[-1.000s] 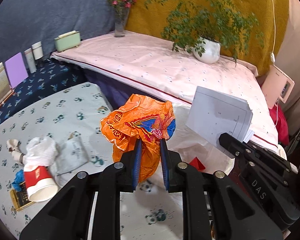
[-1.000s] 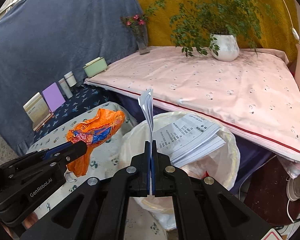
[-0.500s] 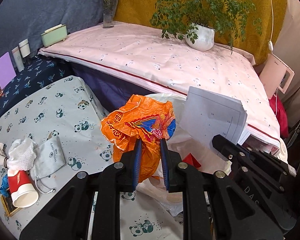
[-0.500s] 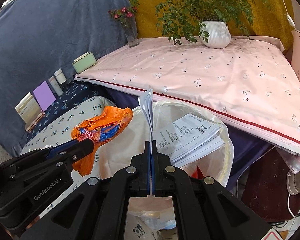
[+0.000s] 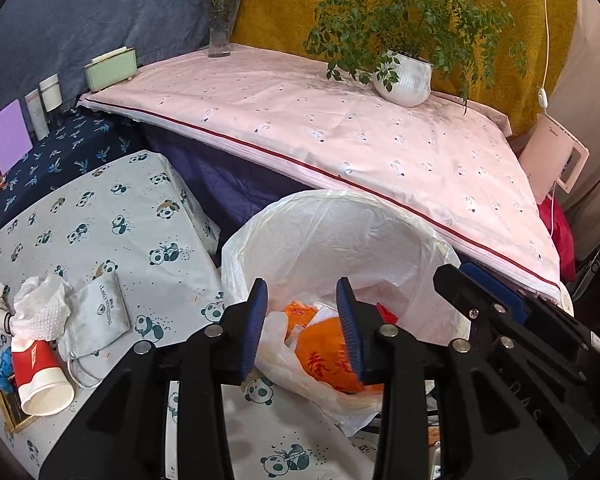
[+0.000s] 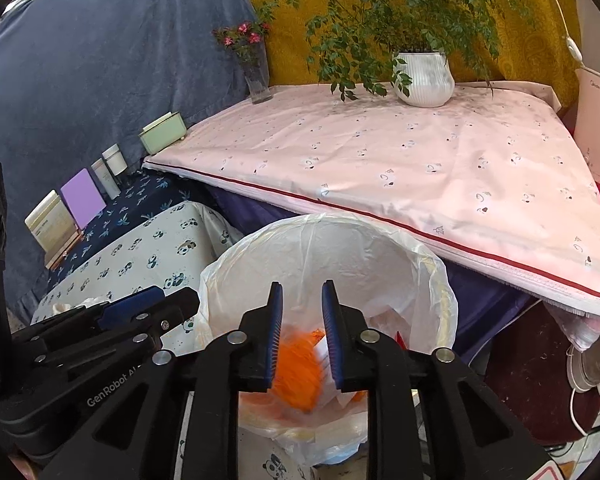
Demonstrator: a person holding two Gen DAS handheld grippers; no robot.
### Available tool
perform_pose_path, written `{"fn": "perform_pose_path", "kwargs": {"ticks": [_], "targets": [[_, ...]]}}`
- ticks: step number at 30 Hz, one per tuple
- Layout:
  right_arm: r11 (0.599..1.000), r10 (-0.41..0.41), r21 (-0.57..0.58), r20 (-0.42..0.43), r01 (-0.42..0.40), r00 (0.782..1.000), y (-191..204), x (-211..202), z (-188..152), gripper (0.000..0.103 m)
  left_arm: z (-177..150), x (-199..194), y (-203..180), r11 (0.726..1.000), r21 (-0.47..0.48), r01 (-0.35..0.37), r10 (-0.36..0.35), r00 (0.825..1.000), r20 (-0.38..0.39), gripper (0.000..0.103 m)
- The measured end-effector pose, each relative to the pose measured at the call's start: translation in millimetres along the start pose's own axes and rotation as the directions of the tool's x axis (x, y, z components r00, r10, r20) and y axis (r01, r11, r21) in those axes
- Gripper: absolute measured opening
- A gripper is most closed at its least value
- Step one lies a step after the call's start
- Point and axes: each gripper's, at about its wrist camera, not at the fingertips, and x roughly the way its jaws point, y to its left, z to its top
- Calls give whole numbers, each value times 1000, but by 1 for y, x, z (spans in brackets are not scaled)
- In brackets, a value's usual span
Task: Collect trash
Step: 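Open both grippers over the bin to drop wrapper and papers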
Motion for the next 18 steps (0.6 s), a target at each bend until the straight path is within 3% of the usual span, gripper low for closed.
{"fn": "perform_pose_path", "kwargs": {"ticks": [7,18], "targets": [[1000,15,-13,8,-15,1000,12,-10,1,28,0,-16,13,999,-36,-13,14,1000,22,42],[997,51,-57,26,-50,998,44,-26,1,37,-4,-47,45,994,-100,-34,40,997,58,44]]}}
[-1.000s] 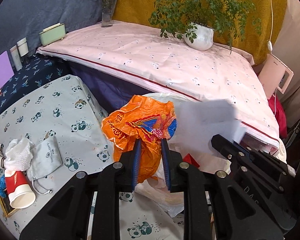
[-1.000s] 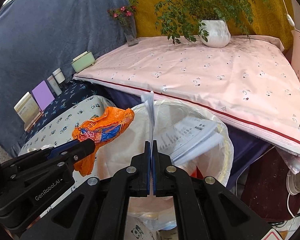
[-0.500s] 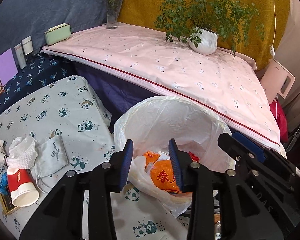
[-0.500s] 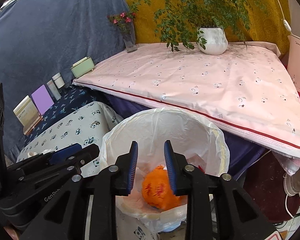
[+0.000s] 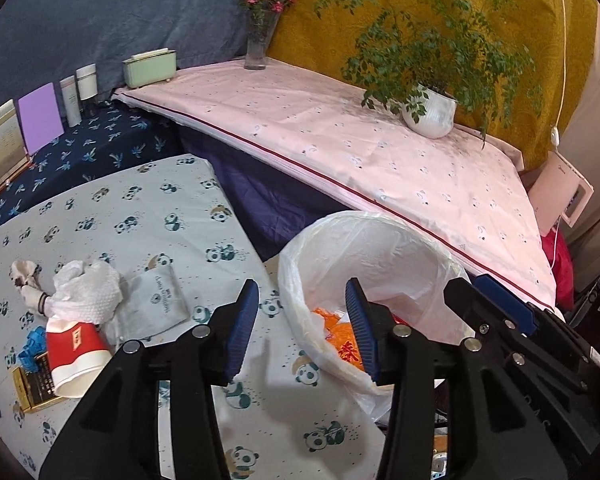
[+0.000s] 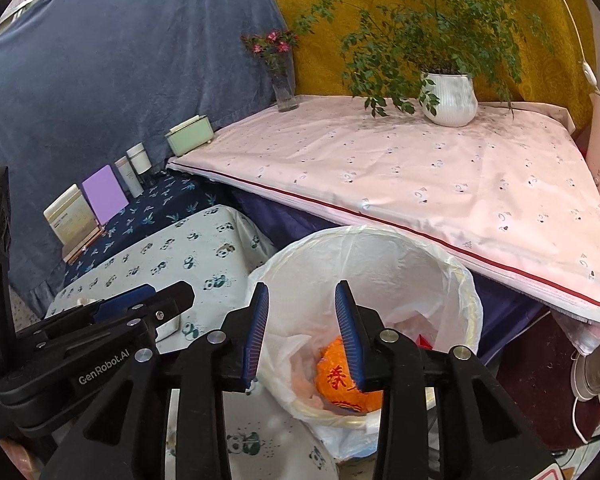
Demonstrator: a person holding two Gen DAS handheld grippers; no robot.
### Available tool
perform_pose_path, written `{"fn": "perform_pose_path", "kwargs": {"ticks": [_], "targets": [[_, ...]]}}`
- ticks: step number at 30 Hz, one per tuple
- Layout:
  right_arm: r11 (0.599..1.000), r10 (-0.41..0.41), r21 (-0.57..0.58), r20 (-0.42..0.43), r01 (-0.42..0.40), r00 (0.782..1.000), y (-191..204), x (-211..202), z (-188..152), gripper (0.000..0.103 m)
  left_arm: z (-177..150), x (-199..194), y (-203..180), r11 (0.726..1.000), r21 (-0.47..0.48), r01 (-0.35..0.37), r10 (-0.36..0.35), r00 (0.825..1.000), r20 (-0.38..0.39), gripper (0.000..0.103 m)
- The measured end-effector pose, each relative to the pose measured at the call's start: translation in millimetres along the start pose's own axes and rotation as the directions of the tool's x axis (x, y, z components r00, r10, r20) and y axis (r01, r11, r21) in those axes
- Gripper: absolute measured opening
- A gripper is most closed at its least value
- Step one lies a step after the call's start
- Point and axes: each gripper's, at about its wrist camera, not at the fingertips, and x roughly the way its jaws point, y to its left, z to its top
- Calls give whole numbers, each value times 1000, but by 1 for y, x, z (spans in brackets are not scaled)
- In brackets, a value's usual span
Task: Collect trash
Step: 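Open both grippers over the bin to drop wrapper and papers, then grasp the blue glove with the left gripper while the right grasps the red paper cup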
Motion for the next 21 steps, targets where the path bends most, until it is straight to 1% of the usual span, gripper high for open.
{"fn": "perform_pose_path", "kwargs": {"ticks": [10,15,21], "targets": [[998,42,-50,7,-41,999,41,-7,-1,40,-4,-27,43,997,-69,-41,43,998,36,44],[995,68,-79,-3,-68,998,64,-4,-3,40,-8,-36,62,993,-93,-66,70,997,45,44],[989,96,-113,-22,-98,995,92,1,-6,40,-18,-46,97,985,-145,-98,106,993,46,45]]}}
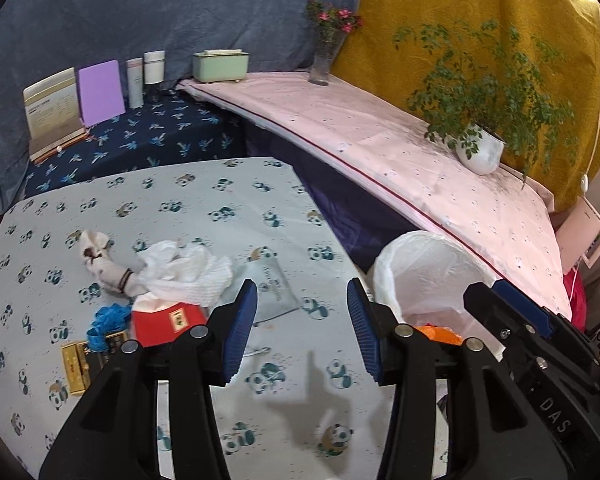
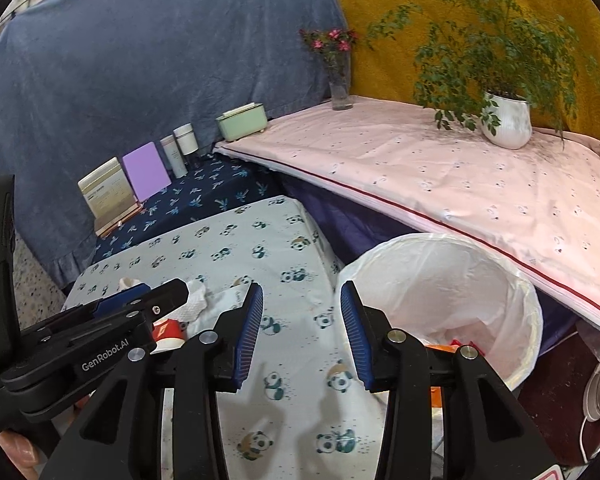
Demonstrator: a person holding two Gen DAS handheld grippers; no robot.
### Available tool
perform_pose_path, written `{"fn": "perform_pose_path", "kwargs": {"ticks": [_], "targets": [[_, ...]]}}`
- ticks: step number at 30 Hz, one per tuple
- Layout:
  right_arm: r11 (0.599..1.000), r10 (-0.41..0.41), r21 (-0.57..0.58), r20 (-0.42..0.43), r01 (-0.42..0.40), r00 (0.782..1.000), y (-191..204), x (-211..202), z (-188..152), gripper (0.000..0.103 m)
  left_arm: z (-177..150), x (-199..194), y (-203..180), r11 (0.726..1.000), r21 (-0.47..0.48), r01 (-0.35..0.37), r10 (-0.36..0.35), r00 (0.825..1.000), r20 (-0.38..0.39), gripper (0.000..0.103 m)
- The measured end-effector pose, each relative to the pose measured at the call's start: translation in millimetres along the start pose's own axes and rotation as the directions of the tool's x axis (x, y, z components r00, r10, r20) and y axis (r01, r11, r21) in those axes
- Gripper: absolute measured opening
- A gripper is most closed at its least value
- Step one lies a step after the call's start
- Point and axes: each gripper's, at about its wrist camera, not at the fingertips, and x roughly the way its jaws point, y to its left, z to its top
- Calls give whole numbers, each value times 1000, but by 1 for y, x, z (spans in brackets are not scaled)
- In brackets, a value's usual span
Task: Collect trash
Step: 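Grasp the blue glove with the left gripper while the right grasps the red paper cup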
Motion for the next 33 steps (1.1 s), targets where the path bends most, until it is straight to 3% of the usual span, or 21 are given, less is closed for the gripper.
{"fn": "perform_pose_path", "kwargs": {"ticks": [4,18,24,33], "targets": [[1000,22,-22,-12,-22,1000,19,7,-3,40,-7,-3,24,999,-23,-42,42,999,2,53],[991,100,-76,-114,-109,988,85,45,-31,40,-41,10,121,975,-107,-195,185,978,-94,54],[987,123,-83,-173,-139,977,106,66,-46,40,-48,20,151,966,-142,-218,201,971,-128,54],[977,170,-78,-267,-197,949,129,94,-75,40,-48,48,165,971,-117,-210,189,967,-171,49]]}}
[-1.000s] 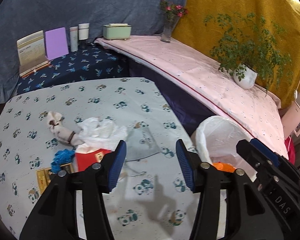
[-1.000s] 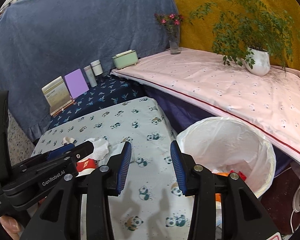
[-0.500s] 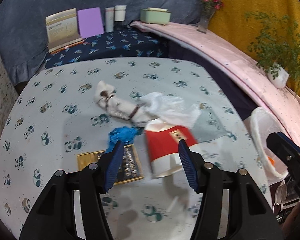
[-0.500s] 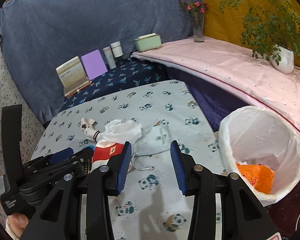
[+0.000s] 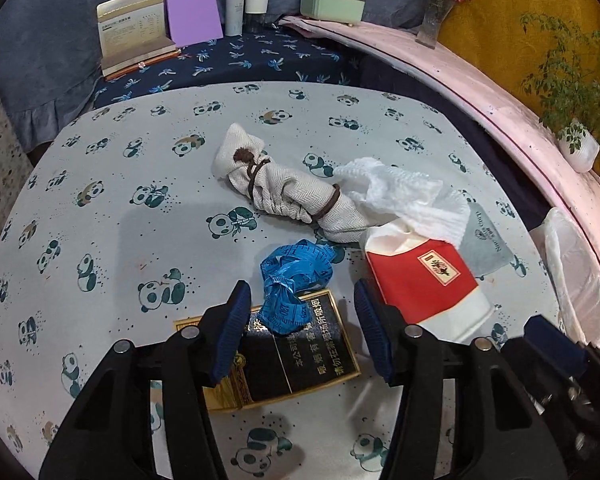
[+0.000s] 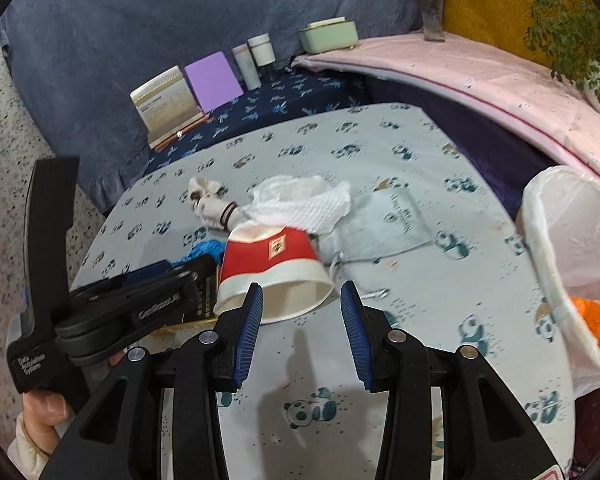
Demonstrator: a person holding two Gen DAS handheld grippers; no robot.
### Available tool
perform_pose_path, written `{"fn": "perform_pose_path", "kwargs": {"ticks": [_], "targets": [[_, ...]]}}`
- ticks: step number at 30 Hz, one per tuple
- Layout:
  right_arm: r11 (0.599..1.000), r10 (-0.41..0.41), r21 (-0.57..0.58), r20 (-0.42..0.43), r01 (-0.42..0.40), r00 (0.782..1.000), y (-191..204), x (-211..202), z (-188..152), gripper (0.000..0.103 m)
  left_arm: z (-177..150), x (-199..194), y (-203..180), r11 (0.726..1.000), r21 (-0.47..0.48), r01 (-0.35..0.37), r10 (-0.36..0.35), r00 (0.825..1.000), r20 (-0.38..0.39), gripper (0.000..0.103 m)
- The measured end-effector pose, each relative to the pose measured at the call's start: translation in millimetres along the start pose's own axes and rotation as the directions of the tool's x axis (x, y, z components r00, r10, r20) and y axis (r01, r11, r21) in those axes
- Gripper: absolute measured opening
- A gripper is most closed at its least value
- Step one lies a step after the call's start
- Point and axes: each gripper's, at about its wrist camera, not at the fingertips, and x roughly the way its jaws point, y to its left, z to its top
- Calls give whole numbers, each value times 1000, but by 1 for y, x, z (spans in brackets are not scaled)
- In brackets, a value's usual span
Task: Collect trash
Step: 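Grasp the blue glove with the left gripper while the right grasps the red paper cup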
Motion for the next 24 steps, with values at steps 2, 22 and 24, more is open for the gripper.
{"fn": "perform_pose_path", "kwargs": {"ticks": [2,22,24], "targets": [[1000,9,-11,-17,-10,1000,4,6,-3,40,1,5,2,1000,1,11,-11,1000,-10,42],[991,124,61,-40,-121,991,15,31,1,40,2,0,11,998,0,56,-56,998,8,22],[989,133,69,-40,-130,990,16,32,3,38,2,0,14,998,-9,54,-54,998,8,22]]}}
